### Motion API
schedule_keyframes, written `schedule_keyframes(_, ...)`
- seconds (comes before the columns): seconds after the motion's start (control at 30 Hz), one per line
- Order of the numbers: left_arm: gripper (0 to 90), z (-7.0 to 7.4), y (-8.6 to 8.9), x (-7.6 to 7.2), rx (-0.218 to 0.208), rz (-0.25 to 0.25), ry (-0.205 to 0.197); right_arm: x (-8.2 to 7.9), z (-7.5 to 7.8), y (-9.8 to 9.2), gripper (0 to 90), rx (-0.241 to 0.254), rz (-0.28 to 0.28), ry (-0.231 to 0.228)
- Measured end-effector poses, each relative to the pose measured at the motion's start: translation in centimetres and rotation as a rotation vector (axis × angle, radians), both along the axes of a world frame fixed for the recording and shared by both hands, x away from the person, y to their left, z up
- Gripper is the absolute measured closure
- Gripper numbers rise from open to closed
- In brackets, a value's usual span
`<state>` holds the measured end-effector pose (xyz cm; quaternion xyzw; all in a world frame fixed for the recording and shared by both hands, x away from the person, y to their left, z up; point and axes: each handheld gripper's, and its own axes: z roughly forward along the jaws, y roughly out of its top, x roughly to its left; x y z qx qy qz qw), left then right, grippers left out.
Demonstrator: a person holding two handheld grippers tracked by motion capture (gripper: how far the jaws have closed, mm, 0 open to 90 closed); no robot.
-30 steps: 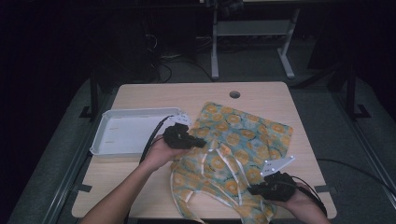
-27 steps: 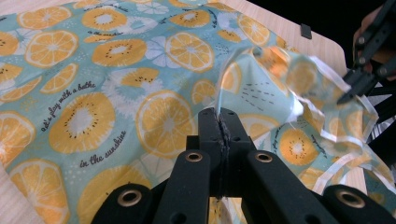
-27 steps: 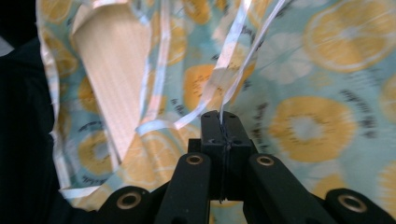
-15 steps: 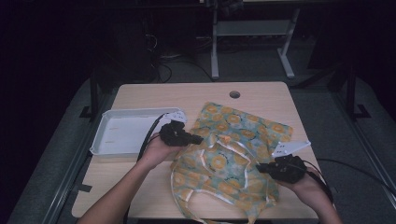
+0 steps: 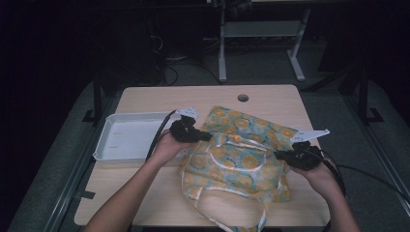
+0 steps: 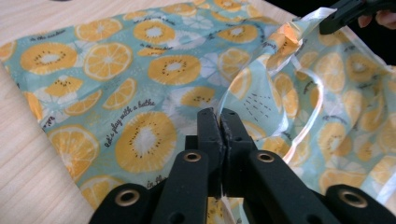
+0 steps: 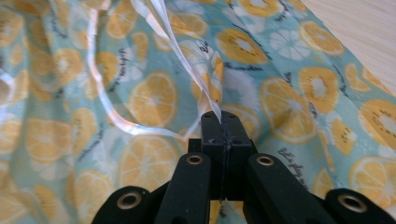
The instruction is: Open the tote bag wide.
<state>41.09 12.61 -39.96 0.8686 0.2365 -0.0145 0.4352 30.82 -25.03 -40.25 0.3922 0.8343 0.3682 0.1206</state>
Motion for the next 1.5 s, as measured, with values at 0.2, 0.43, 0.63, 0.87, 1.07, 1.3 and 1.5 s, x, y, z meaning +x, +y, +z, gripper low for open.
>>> schedule_keyframes(0.2, 64.6, 0.0, -0.1, -0.7, 0.029, 0.011, -0.009, 0.2, -1.0, -0.6, 89.3, 0.004, -0.027, 0.028)
schedule_keyframes(0.43, 55.4, 2.3, 1.6, -3.1, 0.002, -0.026, -0.037, 0.5, -1.3, -0.7, 89.3, 0.004, -0.032, 0.03)
schedule_keyframes(0.63, 48.7, 2.0, 1.7, -5.8, 0.063, -0.068, -0.062, 0.5, -1.4, -0.5, 89.3, 0.001, -0.027, 0.042)
schedule_keyframes(0.87, 44.8, 0.0, 1.1, -5.8, 0.127, -0.065, -0.043, 0.5, -1.5, -0.4, 89.2, 0.001, -0.024, 0.05)
schedule_keyframes(1.07, 43.8, -2.2, -0.2, -5.8, 0.271, -0.09, -0.024, 0.5, -1.7, -0.5, 89.3, 0.001, -0.018, 0.062)
schedule_keyframes(1.3, 88.5, -2.6, -0.4, -5.6, 0.278, -0.131, 0.028, 0.3, -1.8, -0.5, 87.7, 0.003, -0.012, 0.064)
schedule_keyframes(1.5, 89.7, -2.3, -0.5, -5.2, 0.221, -0.118, 0.046, -0.7, -0.4, -0.6, 72.8, 0.041, -0.005, 0.043)
